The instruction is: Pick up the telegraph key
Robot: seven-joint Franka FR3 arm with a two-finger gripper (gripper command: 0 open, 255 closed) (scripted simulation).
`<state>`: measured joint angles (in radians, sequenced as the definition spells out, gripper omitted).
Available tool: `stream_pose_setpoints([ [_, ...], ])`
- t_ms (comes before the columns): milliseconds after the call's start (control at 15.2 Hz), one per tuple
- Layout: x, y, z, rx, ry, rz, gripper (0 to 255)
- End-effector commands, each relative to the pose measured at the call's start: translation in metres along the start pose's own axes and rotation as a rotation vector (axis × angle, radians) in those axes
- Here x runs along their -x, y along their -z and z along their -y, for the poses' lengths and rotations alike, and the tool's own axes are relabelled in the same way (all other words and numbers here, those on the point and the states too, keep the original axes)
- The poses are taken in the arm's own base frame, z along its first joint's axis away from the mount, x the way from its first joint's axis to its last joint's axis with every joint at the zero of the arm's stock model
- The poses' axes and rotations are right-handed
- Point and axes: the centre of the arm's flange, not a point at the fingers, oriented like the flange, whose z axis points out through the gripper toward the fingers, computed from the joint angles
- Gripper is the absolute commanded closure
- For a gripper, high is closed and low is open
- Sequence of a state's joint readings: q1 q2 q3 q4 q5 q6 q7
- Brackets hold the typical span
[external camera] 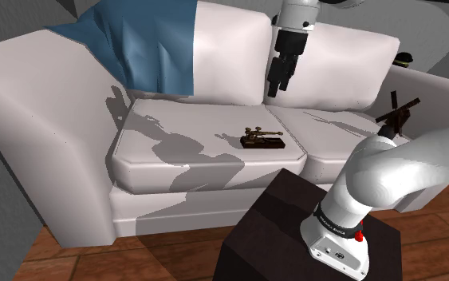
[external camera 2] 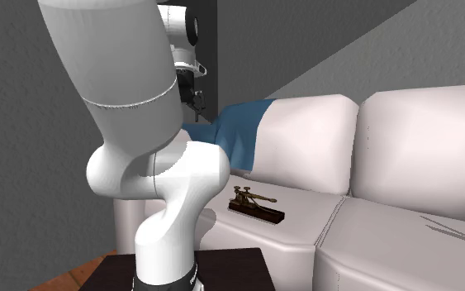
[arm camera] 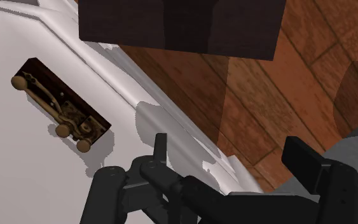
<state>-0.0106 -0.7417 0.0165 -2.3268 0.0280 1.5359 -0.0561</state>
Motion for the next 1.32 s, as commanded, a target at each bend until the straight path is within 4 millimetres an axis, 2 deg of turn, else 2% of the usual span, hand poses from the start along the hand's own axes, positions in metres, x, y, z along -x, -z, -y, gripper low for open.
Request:
stream_pose_setpoints([
  [0,0.0,0.0,0.0,0.0,0.0,0.0,0],
  [594,-0.016,-0.078,-0.088,0.001,0.185,0.034,0],
  [1254,-0.049,-0.166,-0.181,0.002,0.39,0.071,0],
])
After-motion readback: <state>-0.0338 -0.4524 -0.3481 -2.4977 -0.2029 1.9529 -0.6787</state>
